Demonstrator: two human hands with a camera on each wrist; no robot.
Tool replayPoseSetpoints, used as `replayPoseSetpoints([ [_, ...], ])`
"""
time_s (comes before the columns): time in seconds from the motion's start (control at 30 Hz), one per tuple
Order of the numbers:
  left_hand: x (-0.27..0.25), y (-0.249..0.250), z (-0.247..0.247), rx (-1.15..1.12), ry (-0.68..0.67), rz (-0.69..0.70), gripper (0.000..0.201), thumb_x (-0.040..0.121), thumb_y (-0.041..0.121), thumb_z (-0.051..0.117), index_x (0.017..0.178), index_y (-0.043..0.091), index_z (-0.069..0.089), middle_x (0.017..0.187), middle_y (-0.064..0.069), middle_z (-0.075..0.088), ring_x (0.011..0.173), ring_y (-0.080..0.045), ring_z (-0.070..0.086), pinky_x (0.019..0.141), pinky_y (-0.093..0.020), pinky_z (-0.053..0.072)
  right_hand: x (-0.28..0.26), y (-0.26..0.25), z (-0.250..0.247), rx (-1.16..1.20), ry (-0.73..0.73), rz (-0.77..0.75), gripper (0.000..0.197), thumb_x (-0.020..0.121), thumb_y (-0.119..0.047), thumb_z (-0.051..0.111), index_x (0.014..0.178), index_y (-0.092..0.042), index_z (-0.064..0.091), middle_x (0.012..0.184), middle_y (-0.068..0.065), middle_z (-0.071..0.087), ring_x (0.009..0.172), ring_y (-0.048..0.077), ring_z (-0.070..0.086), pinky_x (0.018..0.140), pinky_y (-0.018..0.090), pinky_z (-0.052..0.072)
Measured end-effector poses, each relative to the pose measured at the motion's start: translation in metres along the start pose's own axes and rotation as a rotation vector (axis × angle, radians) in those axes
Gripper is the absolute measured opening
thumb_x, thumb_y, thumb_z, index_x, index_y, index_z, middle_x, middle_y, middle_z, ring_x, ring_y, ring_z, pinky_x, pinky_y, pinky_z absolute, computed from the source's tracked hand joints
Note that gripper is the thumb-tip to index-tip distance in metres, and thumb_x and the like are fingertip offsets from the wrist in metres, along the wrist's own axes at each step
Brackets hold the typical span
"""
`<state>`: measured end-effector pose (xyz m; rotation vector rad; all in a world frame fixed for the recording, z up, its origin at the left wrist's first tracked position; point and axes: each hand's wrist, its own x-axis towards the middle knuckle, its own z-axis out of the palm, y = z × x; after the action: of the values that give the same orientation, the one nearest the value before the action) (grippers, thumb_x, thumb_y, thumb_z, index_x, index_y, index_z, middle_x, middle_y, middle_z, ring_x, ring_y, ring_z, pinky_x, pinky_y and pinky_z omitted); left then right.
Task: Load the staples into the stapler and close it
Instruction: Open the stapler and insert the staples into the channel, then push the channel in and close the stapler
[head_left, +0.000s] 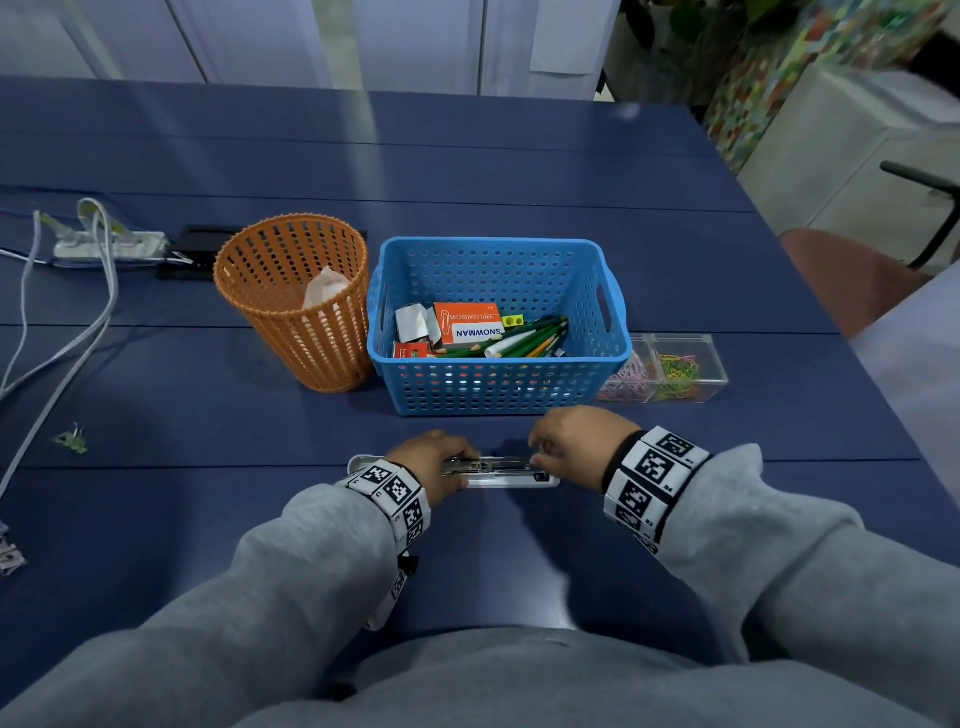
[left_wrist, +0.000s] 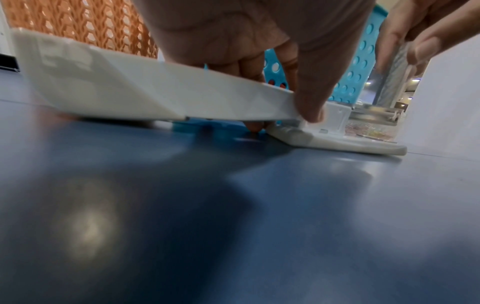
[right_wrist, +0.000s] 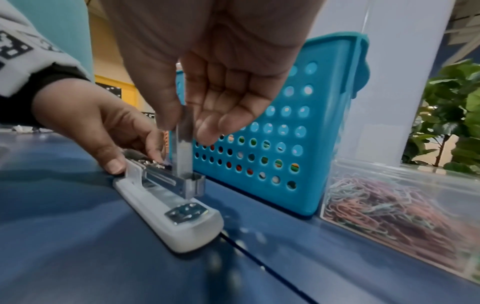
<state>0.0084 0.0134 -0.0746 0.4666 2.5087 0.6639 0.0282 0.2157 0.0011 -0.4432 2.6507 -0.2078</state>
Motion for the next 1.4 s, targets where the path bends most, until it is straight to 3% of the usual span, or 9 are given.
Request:
replayPoseSetpoints([
  [0.6,0.0,0.0,-0.001,0.006,-0.01,-0.003,0.037,0.08,0.025,0.064,0.116,0.027,0.056,0.118,-0.005,0.056,0.113,-0.022,0.052,0.1,-0.032,0.04,0.017,-0.005,0.028,0.028,-0.04,0.028,0.031,0.089,-0.032,0.052,0.115,-0.018,0.063,0.119,0.007,0.059,0.114,0.026,0.053,0.093,0.039,0.049],
  [0.7,-0.001,-0.002,-0.005,0.011,-0.048,0.008,0.042,0.081,0.024,0.064,0.121,0.027,0.053,0.12,-0.007,0.055,0.114,-0.022,0.049,0.1,-0.028,0.037,0.016,-0.001,0.029,0.078,-0.059,0.058,0.031,0.088,-0.032,0.054,0.116,-0.019,0.062,0.119,0.007,0.059,0.113,0.026,0.054,0.093,0.038,0.048],
  [0.8,-0.007,-0.014,-0.013,0.064,-0.033,-0.037,0.053,0.077,0.025,0.068,0.126,0.027,0.048,0.126,-0.006,0.052,0.12,-0.023,0.046,0.106,-0.033,0.037,0.012,0.008,0.033,0.127,-0.06,0.091,0.03,0.088,-0.03,0.055,0.114,-0.019,0.062,0.117,0.008,0.058,0.11,0.027,0.055,0.091,0.036,0.047],
  [0.9,-0.018,-0.031,-0.026,0.145,0.017,-0.141,0.043,0.072,0.029,0.071,0.113,0.028,0.057,0.12,-0.003,0.054,0.116,-0.024,0.049,0.101,-0.043,0.043,0.007,0.017,0.035,0.188,-0.043,0.14,0.028,0.087,-0.029,0.057,0.112,-0.017,0.063,0.118,0.007,0.059,0.108,0.025,0.056,0.09,0.032,0.046],
  [1.03,-0.033,-0.045,-0.039,0.134,0.032,-0.216,0.029,0.072,0.034,0.07,0.1,0.029,0.062,0.112,-0.001,0.058,0.106,-0.021,0.054,0.094,-0.04,0.048,0.005,0.02,0.039,0.301,-0.007,0.183,0.03,0.085,-0.028,0.062,0.113,-0.017,0.065,0.116,0.006,0.061,0.104,0.022,0.058,0.088,0.026,0.045],
  [1.13,-0.038,-0.044,-0.045,0.091,0.045,-0.191,0.028,0.074,0.031,0.071,0.1,0.025,0.062,0.104,0.0,0.062,0.099,-0.02,0.058,0.086,-0.031,0.047,0.005,0.021,0.043,0.366,0.022,0.215,0.03,0.083,-0.025,0.064,0.112,-0.016,0.066,0.113,0.006,0.062,0.101,0.021,0.059,0.088,0.026,0.046],
  [1.23,-0.043,-0.033,-0.055,0.057,0.146,-0.129,0.028,0.071,0.027,0.074,0.097,0.022,0.065,0.09,0.003,0.055,0.09,-0.017,0.055,0.079,-0.024,0.039,0.005,0.023,0.046,0.423,0.046,0.246,0.029,0.082,-0.024,0.067,0.11,-0.015,0.067,0.097,0.003,0.057,0.088,0.017,0.054,0.081,0.021,0.043],
  [1.4,-0.039,0.001,-0.065,-0.081,0.285,0.046,0.026,0.062,0.022,0.077,0.086,0.017,0.067,0.086,0.002,0.056,0.083,-0.016,0.055,0.079,-0.026,0.043,0.006,0.024,0.05,0.445,0.059,0.261,0.029,0.081,-0.023,0.068,0.107,-0.013,0.067,0.088,-0.001,0.052,0.08,0.013,0.05,0.074,0.019,0.038],
])
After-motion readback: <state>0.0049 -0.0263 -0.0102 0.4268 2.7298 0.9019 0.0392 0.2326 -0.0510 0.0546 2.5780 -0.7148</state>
